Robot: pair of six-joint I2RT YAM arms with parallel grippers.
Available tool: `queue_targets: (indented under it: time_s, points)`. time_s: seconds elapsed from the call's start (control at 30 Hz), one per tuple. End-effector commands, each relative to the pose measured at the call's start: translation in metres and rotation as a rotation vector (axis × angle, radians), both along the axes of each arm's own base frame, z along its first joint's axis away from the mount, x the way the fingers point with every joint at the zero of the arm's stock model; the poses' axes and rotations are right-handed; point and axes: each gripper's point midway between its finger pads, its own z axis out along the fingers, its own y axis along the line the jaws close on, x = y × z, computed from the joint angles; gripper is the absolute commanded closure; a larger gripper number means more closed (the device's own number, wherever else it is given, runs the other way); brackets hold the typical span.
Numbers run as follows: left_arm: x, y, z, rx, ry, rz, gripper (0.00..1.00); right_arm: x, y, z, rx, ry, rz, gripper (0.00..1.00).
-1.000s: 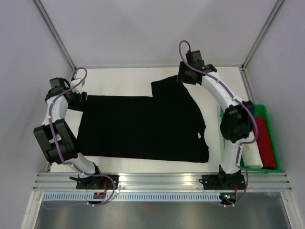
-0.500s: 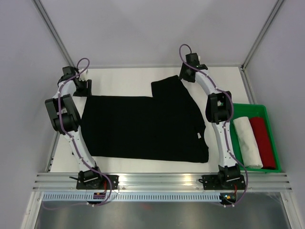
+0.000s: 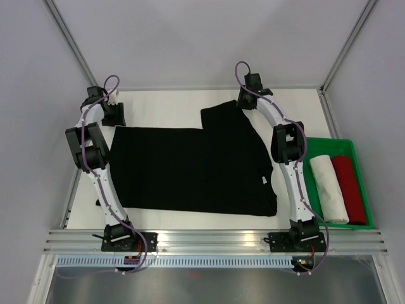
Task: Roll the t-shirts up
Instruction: Fold the tshirt
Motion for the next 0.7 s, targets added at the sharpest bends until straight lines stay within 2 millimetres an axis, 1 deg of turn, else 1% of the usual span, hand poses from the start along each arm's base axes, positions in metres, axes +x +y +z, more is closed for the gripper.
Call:
queue_targets:
  time_s: [0.0, 0.03, 0.1, 0.13, 0.2, 0.23, 0.27, 0.33, 0.4, 0.43, 0.47, 0.5, 0.53, 0.57, 0.6, 0.63, 0.67]
  points:
    - [-0.006, -0.018, -0.018, -0.103, 0.056, 0.009, 0.4, -0.03, 0.02, -0.055, 0.007, 0.144, 0.072, 0.7]
    - [-0.007, -0.019, -0.019, -0.108, 0.059, 0.005, 0.45, -0.031, 0.023, -0.053, 0.017, 0.143, 0.081, 0.75]
    - [-0.008, -0.023, -0.019, -0.121, 0.06, -0.012, 0.5, -0.032, 0.031, -0.05, 0.053, 0.144, 0.107, 0.81]
    - [-0.008, -0.023, -0.019, -0.125, 0.058, -0.015, 0.53, -0.032, 0.035, -0.045, 0.07, 0.136, 0.113, 0.87]
    - [-0.009, -0.024, -0.017, -0.128, 0.056, -0.022, 0.56, -0.03, 0.04, -0.038, 0.096, 0.119, 0.121, 0.9]
    - [-0.009, -0.023, -0.018, -0.123, 0.057, -0.022, 0.57, -0.03, 0.041, -0.031, 0.105, 0.109, 0.122, 0.92]
    - [-0.009, -0.023, -0.017, -0.119, 0.057, -0.022, 0.58, -0.03, 0.042, -0.026, 0.113, 0.102, 0.122, 0.93]
    - [-0.01, -0.021, -0.016, -0.107, 0.054, -0.028, 0.58, -0.028, 0.046, -0.014, 0.135, 0.079, 0.132, 0.98]
    - [-0.012, -0.021, -0.015, -0.101, 0.055, -0.039, 0.63, -0.026, 0.05, -0.004, 0.158, 0.061, 0.138, 1.0]
    - [-0.014, -0.021, -0.013, -0.101, 0.054, -0.042, 0.69, -0.026, 0.052, 0.003, 0.172, 0.052, 0.147, 1.0]
    - [-0.015, -0.024, -0.012, -0.11, 0.053, -0.05, 0.72, -0.026, 0.054, 0.006, 0.18, 0.048, 0.152, 1.0]
    - [-0.016, -0.024, -0.01, -0.109, 0.049, -0.058, 0.75, -0.025, 0.057, 0.017, 0.196, 0.029, 0.164, 1.0]
    - [-0.019, -0.025, -0.006, -0.112, 0.047, -0.064, 0.77, -0.027, 0.058, 0.017, 0.201, 0.032, 0.167, 1.0]
    - [-0.02, -0.027, -0.003, -0.111, 0.042, -0.076, 0.77, -0.026, 0.058, 0.022, 0.207, 0.023, 0.168, 1.0]
    - [-0.021, -0.026, -0.002, -0.105, 0.04, -0.08, 0.73, -0.025, 0.059, 0.031, 0.213, 0.006, 0.171, 1.0]
    - [-0.021, -0.025, 0.005, -0.097, 0.028, -0.082, 0.67, -0.027, 0.059, 0.031, 0.217, 0.007, 0.172, 1.0]
    - [-0.021, -0.021, 0.007, -0.087, 0.024, -0.078, 0.61, -0.027, 0.06, 0.034, 0.22, 0.002, 0.172, 1.0]
